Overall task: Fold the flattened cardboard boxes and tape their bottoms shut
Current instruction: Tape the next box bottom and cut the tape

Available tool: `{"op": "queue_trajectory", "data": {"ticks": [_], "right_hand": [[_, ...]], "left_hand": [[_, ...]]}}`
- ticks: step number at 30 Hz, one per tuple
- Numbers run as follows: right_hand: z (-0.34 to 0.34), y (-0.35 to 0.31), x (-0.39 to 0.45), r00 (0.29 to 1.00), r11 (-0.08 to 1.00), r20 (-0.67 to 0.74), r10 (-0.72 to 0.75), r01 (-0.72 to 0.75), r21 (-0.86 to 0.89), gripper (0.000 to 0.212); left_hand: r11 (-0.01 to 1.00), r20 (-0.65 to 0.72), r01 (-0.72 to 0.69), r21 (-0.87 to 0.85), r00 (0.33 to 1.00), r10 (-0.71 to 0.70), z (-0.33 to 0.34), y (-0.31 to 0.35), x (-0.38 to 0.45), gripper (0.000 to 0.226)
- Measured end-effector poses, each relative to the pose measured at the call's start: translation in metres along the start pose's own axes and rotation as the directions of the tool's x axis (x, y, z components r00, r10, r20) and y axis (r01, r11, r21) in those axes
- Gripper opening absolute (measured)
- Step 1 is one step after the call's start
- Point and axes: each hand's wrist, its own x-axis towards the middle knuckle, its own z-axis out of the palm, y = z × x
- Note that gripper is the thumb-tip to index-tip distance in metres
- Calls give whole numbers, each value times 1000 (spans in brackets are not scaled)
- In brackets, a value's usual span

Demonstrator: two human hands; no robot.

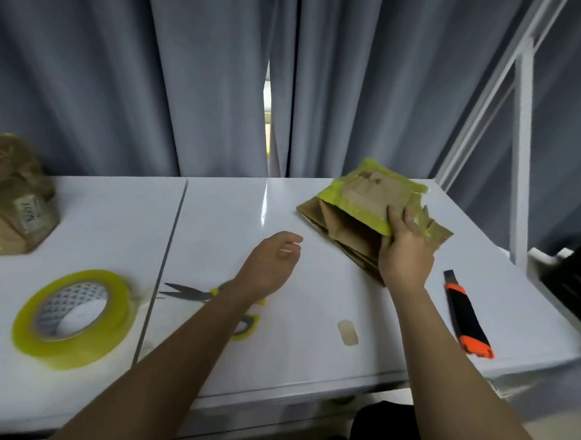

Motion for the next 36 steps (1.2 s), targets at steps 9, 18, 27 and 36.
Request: {"op": "queue_trajectory", "data": {"ticks": [9, 18, 27, 36], "right_hand": [[-21, -54, -28, 853, 878, -322, -410, 465, 115, 67], [-28, -125, -55, 871, 537, -77, -485, 366, 760, 50], [-25, -183, -53, 945, 406, 121, -303, 14, 914, 19], [-26, -209, -27, 933, 378, 309, -187, -222, 899, 16]], "left_hand": [[947, -258, -278, -163, 938, 231, -33, 22, -16, 76], [976, -574, -176, 132, 789, 220, -128, 24, -46, 32], [976, -392, -122, -180, 919, 42, -165, 11, -51, 39], [927, -263, -49, -371, 963, -55, -176, 3, -47, 26]]}}
